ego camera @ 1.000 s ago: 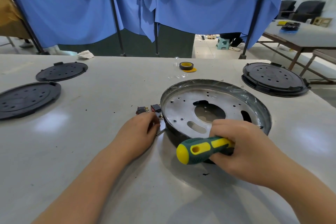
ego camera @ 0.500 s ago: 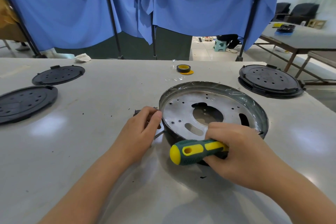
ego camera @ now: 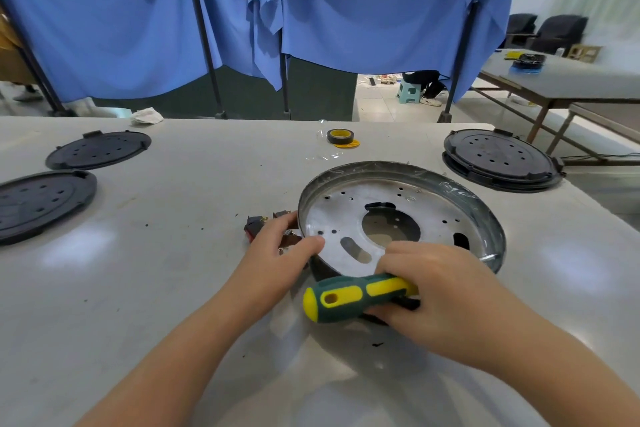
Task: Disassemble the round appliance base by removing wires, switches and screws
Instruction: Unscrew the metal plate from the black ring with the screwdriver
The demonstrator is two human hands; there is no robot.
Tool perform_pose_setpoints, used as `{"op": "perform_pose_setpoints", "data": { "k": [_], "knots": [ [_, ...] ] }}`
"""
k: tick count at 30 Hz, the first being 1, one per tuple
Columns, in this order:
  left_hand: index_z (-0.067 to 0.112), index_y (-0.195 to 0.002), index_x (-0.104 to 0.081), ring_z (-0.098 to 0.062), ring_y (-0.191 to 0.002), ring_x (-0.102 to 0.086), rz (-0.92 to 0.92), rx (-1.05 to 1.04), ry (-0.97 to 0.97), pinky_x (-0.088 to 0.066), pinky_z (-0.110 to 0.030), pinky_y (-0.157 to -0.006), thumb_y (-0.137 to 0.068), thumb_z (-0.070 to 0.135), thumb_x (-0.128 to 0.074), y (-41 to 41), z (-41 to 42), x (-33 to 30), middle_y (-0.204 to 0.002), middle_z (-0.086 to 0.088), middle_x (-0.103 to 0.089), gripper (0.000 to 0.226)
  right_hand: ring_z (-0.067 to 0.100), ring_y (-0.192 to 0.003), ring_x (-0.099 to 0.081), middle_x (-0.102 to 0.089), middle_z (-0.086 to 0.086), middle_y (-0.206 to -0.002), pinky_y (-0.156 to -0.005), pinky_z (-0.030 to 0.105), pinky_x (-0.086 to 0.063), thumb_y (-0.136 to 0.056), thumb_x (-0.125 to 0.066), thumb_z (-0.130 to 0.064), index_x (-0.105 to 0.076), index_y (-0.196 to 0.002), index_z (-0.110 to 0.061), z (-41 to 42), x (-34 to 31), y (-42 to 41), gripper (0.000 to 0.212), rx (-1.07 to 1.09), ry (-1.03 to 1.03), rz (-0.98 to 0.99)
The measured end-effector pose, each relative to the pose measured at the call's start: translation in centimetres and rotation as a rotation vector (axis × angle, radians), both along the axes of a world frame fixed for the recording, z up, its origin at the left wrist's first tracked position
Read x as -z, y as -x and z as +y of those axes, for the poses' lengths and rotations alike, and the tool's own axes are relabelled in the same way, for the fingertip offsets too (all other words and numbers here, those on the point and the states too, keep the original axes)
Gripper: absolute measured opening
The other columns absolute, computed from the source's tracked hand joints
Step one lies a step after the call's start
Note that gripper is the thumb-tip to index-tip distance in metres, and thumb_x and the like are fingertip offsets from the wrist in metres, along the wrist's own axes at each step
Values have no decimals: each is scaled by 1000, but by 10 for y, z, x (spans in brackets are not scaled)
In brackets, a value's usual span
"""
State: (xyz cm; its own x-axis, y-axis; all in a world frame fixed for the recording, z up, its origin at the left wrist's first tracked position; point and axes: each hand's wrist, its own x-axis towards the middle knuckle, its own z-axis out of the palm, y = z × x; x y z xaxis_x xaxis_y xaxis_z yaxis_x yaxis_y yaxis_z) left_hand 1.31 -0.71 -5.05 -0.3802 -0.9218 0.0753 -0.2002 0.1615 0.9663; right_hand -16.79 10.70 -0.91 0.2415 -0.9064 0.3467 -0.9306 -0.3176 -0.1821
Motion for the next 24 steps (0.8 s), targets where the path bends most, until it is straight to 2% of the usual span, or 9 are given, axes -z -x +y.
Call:
{"op": "perform_pose_setpoints", "data": {
  "k": [2, 3, 6, 9, 11, 15, 20, 22, 24],
  "knots": [
    [40, -102, -67, -5, -101, -64, 48, 52, -5, -54, -29, -85, -85, 34, -55, -1, -3, 0, -110, 12, -68, 22, 14, -50, -43, -44, -9, -57, -41, 31, -37, -70, -45, -38, -43, -59, -26, 2, -1, 5, 17, -20, 44, -24],
    [40, -101, -67, -3, -101, -62, 29, 37, 32, -51, -23, -83, -91, 25, -52, -2, -6, 1, -109, 14, -68, 23, 16, -48, -42, -43, -9, -56, -39, 30, -36, -68, -45, -33, -43, -57, -24, 3, 0, 6, 14, -24, 66, -39],
    [25, -107, -68, -4, -96, -58, -275, -105, 355, -41, -18, -84, -91, 10, -53, -8, -16, 11, -104, 11, -62, 26, 18, -46, -40, -41, -7, -55, -37, 29, -34, -68, -46, -27, -43, -55, -19, 3, 3, 5, 15, -15, 87, -52],
    [22, -108, -68, -17, -96, -55, -633, -93, 539, -43, -32, -86, -86, 31, -62, -11, -18, 19, -101, 4, -59, 24, 19, -45, -40, -40, -6, -55, -37, 30, -34, -68, -45, -26, -41, -55, -19, 3, 5, 4, 16, -9, 114, -46],
    [26, -95, -67, -18, -93, -53, -742, -96, 583, -39, -32, -79, -85, 41, -60, -10, -18, 21, -92, 6, -57, 20, 18, -45, -38, -38, -7, -54, -37, 30, -32, -67, -45, -26, -39, -55, -21, 4, 4, 3, 15, 1, 111, -44],
    [28, -72, -53, -19, -85, -48, -788, -175, 646, -28, -31, -69, -83, 43, -58, -6, -20, 20, -76, 10, -44, 20, 16, -45, -37, -38, -8, -54, -37, 30, -33, -68, -45, -29, -37, -56, -24, 5, 4, -3, 16, 33, 62, -27],
    [27, -67, -46, -18, -83, -46, -840, -192, 645, -26, -31, -69, -83, 44, -60, -10, -22, 18, -78, 7, -44, 26, 15, -49, -37, -37, -8, -56, -41, 28, -26, -71, -59, -30, -36, -58, -23, 1, 12, -22, 27, 136, 40, -37],
    [27, -65, -44, -18, -76, -43, -786, -175, 655, -24, -30, -65, -84, 43, -62, -13, -25, 17, -74, 7, -41, 31, 16, -56, -43, -41, -6, -59, -45, 27, -26, -78, -60, -36, -38, -60, -22, -6, 15, -32, 32, 193, 41, -74],
    [27, -62, -42, -24, -69, -48, -625, -178, 666, -28, -30, -62, -87, 39, -60, -13, -23, 17, -70, 6, -44, 33, 15, -63, -47, -45, -6, -63, -48, 25, -28, -83, -57, -45, -38, -62, -23, -13, 15, -38, 35, 249, 4, -137]
  ]
}}
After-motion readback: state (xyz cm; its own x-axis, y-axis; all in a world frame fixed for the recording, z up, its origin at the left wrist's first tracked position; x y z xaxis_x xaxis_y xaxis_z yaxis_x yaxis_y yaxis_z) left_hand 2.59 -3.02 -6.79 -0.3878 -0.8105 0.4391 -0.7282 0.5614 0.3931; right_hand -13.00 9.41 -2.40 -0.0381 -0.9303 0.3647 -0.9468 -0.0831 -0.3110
